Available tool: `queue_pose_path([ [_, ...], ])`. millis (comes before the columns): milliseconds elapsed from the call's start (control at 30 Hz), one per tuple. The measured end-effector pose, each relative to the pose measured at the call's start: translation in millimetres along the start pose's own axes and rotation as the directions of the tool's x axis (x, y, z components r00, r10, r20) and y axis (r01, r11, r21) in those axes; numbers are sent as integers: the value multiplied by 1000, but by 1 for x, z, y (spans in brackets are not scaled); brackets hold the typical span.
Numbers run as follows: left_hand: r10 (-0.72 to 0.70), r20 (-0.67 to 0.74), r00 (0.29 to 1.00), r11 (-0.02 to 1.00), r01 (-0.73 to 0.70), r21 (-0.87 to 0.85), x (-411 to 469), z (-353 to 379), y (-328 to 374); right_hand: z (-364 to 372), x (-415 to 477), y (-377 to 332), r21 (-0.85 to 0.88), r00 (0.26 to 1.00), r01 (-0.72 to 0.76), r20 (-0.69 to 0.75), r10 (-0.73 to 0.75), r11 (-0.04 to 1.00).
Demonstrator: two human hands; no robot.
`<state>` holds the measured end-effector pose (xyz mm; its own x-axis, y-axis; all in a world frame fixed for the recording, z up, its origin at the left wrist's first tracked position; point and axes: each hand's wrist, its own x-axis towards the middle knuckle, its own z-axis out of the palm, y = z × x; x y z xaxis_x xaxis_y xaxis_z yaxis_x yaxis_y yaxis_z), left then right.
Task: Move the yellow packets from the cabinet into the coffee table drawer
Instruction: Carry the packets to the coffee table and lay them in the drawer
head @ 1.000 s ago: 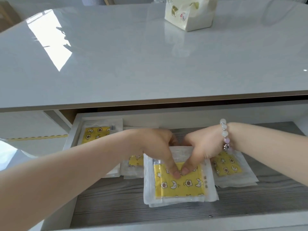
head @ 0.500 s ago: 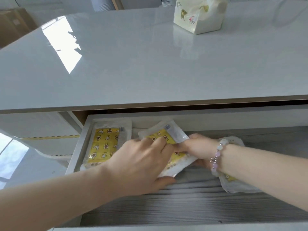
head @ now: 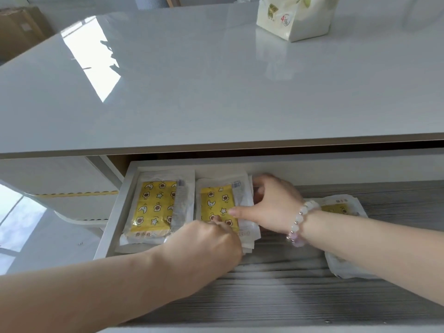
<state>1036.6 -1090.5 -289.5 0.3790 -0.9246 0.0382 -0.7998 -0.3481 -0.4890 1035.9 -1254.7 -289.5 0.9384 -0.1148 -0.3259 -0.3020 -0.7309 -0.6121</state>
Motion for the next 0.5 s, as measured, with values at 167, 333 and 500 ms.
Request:
queue_pose_path([
  [167, -45, 61, 997, 979, 56, -196, -1, -7, -3, 0, -21, 12, -453, 916, 397, 140, -376, 798],
  [333, -82, 48, 995, 970, 91, -226, 0, -6, -3, 15, -13, 21, -502, 895, 444, 295, -336, 742],
  [500, -145, 277, 950, 952, 210, -223, -3, 6, -9, 19, -8, 25, -554, 902, 432, 278, -331, 712],
])
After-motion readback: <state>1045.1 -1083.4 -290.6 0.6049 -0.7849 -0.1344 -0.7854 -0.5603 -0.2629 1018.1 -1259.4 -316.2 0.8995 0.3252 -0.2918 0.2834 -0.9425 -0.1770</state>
